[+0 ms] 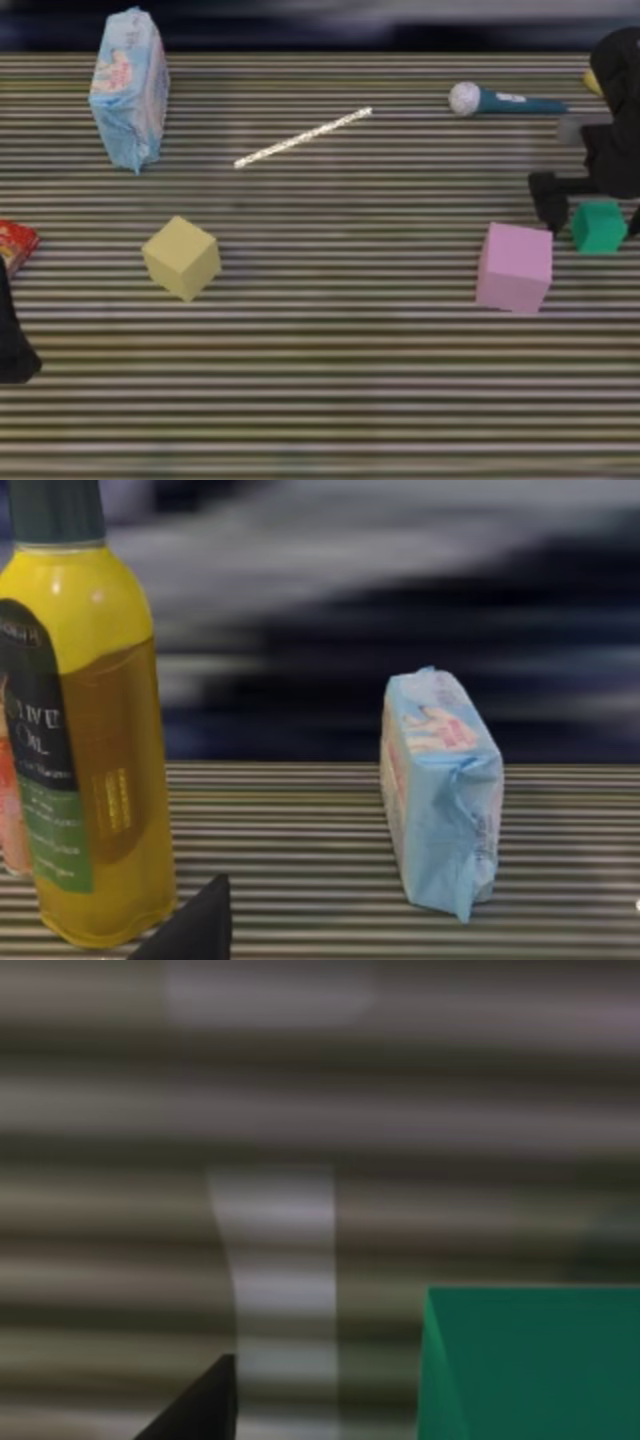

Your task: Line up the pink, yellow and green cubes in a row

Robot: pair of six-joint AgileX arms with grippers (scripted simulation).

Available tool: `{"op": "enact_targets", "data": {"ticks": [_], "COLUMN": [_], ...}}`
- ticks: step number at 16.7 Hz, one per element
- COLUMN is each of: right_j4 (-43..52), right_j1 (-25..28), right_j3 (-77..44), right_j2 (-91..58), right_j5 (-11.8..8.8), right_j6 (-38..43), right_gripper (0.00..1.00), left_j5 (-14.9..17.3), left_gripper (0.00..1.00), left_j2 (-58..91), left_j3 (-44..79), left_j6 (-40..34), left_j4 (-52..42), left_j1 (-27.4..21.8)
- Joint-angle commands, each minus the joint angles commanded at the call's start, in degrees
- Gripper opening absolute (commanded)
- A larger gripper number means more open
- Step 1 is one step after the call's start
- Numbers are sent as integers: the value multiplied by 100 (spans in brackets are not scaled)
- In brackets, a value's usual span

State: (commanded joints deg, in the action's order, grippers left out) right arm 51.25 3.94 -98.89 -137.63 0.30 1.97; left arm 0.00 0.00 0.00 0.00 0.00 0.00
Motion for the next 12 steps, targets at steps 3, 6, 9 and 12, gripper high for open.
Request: {"op": "enact_targets", "data": {"ticks": [3, 6, 9, 12], "right_j4": [0, 0, 0, 0], "right_j1": [0, 0, 0, 0], "right_j3": [0, 0, 0, 0], "right_j2": [0, 0, 0, 0], "right_j5": [0, 0, 0, 0], "right_j6": [0, 0, 0, 0], "right_gripper": [47, 25, 2, 0], "left_j5": [0, 0, 0, 0], "left_gripper": [100, 100, 100, 100], "left_j2": [0, 0, 0, 0], "left_j3": [0, 0, 0, 0], "left_j6": [0, 0, 0, 0], "left_j4": [0, 0, 0, 0], "left_j1": [0, 0, 0, 0]}}
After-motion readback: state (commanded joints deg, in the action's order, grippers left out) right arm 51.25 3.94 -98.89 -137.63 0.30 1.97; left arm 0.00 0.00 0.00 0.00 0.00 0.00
